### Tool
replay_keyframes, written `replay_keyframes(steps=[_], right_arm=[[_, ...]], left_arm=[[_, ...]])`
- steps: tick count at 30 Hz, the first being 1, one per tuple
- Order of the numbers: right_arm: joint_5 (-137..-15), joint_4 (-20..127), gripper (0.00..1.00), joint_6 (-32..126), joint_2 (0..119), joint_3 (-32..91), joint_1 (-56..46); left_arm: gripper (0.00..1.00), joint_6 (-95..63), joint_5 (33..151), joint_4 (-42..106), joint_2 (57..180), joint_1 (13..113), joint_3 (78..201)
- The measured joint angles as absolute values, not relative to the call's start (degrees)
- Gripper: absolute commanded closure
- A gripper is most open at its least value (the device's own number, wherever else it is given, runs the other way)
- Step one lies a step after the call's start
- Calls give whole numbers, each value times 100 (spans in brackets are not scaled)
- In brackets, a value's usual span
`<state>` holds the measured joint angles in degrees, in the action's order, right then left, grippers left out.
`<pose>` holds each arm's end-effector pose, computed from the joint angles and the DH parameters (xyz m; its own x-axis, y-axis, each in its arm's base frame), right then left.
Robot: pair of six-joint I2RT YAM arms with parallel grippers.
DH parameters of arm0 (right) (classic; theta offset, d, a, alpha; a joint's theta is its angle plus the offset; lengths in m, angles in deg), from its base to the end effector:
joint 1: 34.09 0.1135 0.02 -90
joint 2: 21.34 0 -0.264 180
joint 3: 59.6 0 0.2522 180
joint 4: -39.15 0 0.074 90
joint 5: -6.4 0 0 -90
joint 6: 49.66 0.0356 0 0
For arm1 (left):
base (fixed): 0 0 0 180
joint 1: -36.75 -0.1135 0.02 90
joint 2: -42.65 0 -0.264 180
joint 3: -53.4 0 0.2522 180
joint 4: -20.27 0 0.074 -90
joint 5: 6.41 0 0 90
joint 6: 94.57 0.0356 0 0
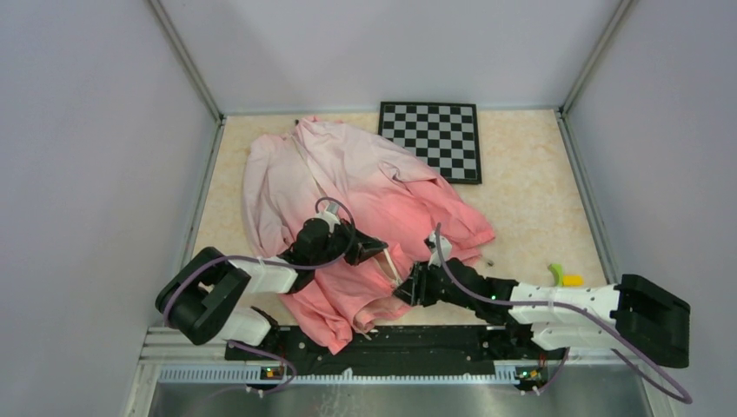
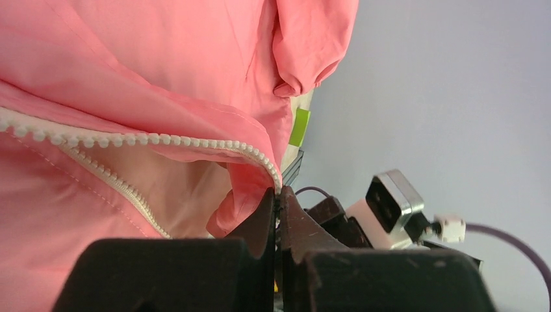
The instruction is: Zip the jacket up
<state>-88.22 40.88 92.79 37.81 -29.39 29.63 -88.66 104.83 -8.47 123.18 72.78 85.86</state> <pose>0.0909 0.1776 0.1623 -0.8219 0.1204 -0.5568 -0.3469 0.6694 0.6569 0.1915 -0.1553 0.1508 -0.8479 -0.5297 0.0221 -0.1813 0.2506 -0.9510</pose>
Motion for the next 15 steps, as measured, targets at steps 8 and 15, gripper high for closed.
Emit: replay_keyframes(steps=[8,15], right_arm=[[-10026,2907,60,9185,3890,-3484,3892],[-11047,2457,68,9123,4328,-3508,4416]], left_arm=[[100,-8879,10522,-839,12318,7278,8586],[100,-8888,10570,-793,12318,7274,8586]])
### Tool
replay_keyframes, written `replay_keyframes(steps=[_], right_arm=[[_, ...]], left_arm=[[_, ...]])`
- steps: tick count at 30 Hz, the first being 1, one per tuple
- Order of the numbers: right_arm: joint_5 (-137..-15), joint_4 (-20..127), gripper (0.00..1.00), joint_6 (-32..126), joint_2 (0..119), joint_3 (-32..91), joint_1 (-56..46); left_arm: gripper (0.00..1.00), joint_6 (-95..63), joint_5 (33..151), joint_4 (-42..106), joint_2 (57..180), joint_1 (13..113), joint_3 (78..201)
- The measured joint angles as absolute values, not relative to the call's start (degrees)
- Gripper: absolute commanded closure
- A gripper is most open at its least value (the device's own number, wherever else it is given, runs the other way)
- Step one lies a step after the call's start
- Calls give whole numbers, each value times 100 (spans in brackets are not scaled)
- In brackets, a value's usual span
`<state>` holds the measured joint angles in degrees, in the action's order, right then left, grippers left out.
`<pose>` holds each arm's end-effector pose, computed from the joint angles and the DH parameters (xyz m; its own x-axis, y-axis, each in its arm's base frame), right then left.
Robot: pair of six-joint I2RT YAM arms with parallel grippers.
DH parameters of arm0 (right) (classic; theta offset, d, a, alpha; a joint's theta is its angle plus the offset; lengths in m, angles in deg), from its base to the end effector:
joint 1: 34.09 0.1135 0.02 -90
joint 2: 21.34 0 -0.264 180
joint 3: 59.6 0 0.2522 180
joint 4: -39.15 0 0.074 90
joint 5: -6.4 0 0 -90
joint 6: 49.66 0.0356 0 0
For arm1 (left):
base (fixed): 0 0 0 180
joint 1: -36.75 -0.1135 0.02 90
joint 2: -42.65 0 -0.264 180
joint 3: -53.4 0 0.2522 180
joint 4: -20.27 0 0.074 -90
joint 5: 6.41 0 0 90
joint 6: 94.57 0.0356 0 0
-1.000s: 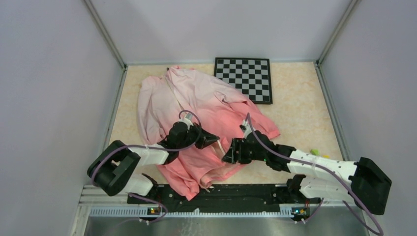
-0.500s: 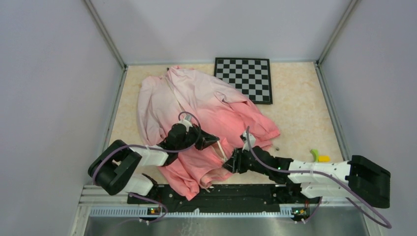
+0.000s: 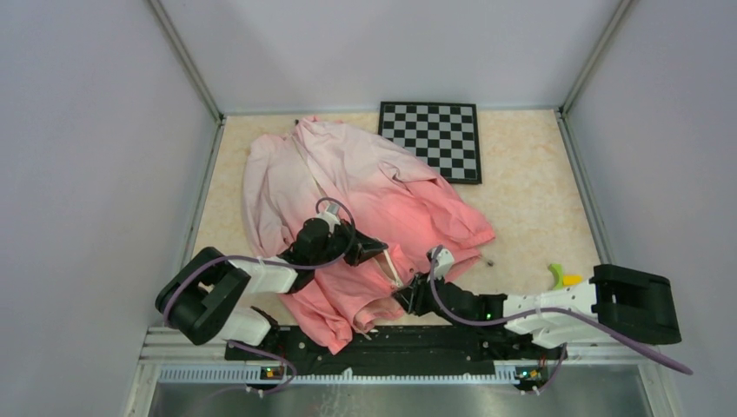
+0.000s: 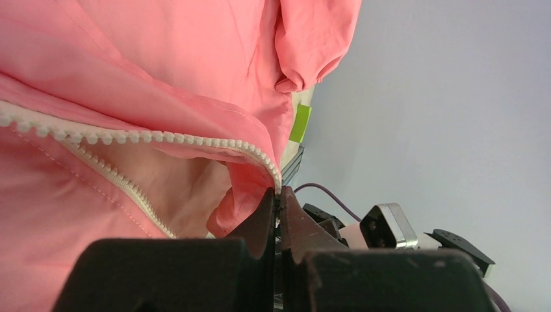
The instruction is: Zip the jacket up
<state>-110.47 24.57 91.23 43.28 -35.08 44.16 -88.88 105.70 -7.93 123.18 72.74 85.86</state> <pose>0.0555 0.1878 0.1440 -0.6686 0.1847 -0.7204 -0.4304 0.6938 0.5774 0.1909 -0.1552 0.1499 -0.8540 -0.5191 0.0341 -0.1913 0.2524 -0.9485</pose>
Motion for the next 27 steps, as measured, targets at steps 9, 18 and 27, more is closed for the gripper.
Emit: replay_keyframes(steps=[9,18,27], right_arm=[[-11543,2005,71,9093,4717,-3508,4569],[-11735,1996,74,9248,4778,-3508,4578],[-11700,1351,74,9207,5189,-3582,4580]], left_arm=[[100,-8886,10612,-793,12316,7263,8586],[100,-8888,10631,-795,12314,7241,8586],[100,-8888,10653,-791,12311,7230,8586]])
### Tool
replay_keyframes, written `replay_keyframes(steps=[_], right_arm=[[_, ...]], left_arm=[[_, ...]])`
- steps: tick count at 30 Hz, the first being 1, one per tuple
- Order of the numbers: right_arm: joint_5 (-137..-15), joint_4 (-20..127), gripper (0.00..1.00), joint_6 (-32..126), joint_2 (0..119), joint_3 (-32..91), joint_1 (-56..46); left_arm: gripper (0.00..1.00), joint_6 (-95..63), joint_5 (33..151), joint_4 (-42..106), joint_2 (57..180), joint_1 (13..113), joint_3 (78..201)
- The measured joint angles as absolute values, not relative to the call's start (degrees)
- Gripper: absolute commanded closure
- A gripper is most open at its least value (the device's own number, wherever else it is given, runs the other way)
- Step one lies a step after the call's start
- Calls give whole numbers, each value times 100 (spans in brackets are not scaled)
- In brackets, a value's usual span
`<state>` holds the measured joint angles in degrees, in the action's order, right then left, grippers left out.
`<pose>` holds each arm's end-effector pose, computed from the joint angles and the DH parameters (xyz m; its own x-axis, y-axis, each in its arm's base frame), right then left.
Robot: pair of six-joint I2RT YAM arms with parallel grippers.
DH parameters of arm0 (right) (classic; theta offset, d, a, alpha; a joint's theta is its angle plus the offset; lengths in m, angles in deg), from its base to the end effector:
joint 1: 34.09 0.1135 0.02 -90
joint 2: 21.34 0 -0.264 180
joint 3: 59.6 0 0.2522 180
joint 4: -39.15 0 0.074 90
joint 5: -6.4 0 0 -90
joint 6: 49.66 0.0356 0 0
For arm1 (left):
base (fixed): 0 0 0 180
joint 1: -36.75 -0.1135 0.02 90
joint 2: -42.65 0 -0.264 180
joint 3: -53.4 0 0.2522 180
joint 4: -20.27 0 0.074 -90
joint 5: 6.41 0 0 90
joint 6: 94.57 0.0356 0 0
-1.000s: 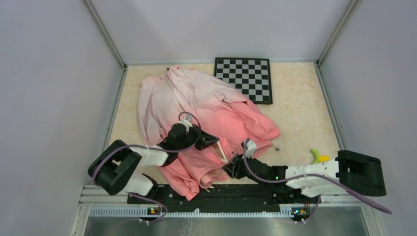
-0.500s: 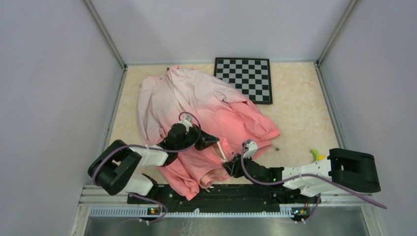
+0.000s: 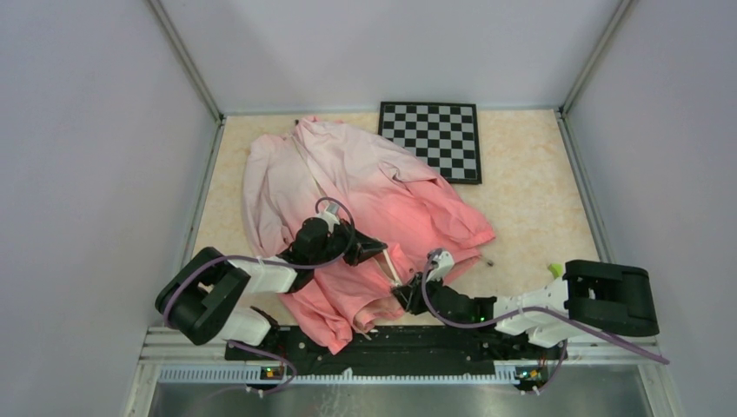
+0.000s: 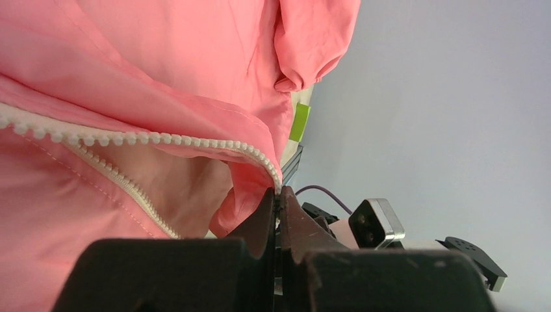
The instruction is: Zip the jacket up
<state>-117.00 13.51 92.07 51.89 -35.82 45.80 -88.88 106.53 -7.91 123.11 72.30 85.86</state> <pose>0.0549 0.1961 0.1328 -0.6197 0.2582 -0.7411 -0.3987 0.7099 0.5806 0.1916 -0.1540 0.1502 -0.8570 -0.5139 0.0382 -0.1918 0.2493 -0.9492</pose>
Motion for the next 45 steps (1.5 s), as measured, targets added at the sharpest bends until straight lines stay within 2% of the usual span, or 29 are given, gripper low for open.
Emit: replay_keyframes(steps=[6,11,12,36,38,40,41,43,45], right_arm=[[-11696,820,80,9119,5451,-3696,4585],[-11696,669,94,9095,5573,-3696,4600],[-11696,665,99,9099,5580,-3696,4602],[-12907,619,100,10044,4642,-4544,5153],[-12872,466,88,9882,4655,-4544,5160],[-12817,335,71,9698,4666,-4542,5164],[-12780,295,66,9604,4664,-4542,5164],[-12717,236,62,9432,4664,-4542,5164],[-12686,140,64,9307,4682,-4542,5164]], left_arm=[[100,-8888,10671,-788,12314,7226,8586],[100,-8890,10668,-786,12314,7219,8586],[100,-8890,10668,-788,12314,7217,8586],[100,-8988,10303,-539,11916,7088,8247],[100,-8988,10312,-539,11914,7082,8247],[100,-8988,10341,-541,11914,7080,8247],[100,-8988,10354,-548,11914,7080,8247],[100,-8988,10373,-559,11916,7080,8247],[100,-8988,10384,-587,11918,7080,8247]])
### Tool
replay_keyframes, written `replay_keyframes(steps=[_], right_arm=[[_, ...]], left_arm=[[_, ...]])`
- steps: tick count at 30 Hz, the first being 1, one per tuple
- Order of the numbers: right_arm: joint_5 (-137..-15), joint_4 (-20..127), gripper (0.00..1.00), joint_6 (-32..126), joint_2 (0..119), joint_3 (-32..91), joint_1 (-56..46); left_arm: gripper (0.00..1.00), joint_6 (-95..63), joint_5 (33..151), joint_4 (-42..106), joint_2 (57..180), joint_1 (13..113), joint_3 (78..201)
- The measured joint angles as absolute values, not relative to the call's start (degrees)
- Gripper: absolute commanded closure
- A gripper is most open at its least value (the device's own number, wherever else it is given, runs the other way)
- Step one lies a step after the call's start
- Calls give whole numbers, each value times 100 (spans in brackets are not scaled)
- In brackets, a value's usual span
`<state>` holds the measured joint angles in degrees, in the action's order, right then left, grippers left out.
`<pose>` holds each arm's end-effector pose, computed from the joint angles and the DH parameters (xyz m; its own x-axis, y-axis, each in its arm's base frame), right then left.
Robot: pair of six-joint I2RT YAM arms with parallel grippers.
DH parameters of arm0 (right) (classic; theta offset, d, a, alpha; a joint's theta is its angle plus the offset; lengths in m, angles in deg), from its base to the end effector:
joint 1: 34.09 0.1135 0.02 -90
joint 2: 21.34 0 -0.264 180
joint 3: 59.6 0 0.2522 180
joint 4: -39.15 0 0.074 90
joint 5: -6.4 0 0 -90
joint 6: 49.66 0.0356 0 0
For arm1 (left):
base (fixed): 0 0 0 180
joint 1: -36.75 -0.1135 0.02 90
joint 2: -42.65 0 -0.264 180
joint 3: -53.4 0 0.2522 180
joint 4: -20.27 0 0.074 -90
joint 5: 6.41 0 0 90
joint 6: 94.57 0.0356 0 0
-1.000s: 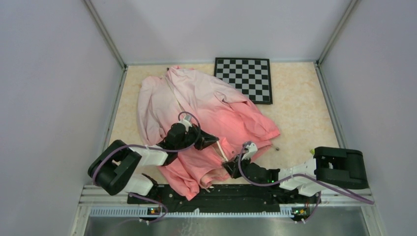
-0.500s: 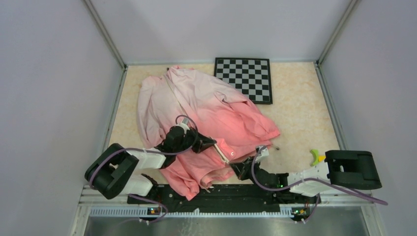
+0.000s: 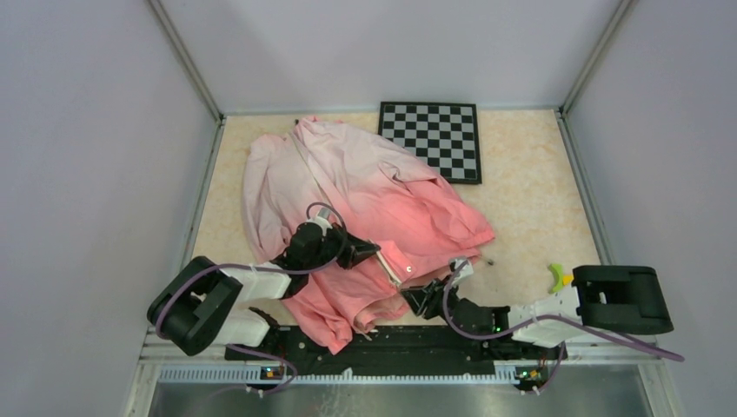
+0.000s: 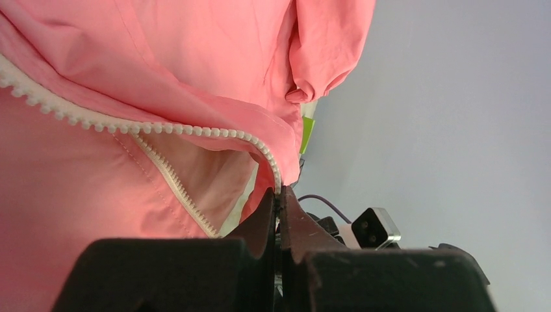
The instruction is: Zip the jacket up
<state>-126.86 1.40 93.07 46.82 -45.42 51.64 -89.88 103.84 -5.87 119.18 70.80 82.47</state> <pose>0.0367 0.1638 0.1266 -0.5515 0.3965 -0.7339 -0.3936 0.6520 0.6481 0.1829 -0.1385 0.1454 -0.8144 -0.5782 0.0492 -0.2354 0.2517 -0.9387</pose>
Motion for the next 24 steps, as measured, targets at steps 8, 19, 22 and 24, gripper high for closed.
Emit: replay_keyframes(steps=[8,19,22,24], right_arm=[[-12312,-1853,73,8337,6472,-4542,5164],[-11814,-3186,70,7021,7630,-4546,5195],[-11840,-3197,70,6944,7519,-4546,5299],[-11856,-3237,74,6907,7409,-4546,5350]], left_arm=[[100,-8984,10432,-600,11918,7073,8264],[100,-8977,10526,-511,11918,7064,8404],[100,-8973,10533,-432,11896,7064,8455],[100,-8960,10524,-367,11848,7064,8472]])
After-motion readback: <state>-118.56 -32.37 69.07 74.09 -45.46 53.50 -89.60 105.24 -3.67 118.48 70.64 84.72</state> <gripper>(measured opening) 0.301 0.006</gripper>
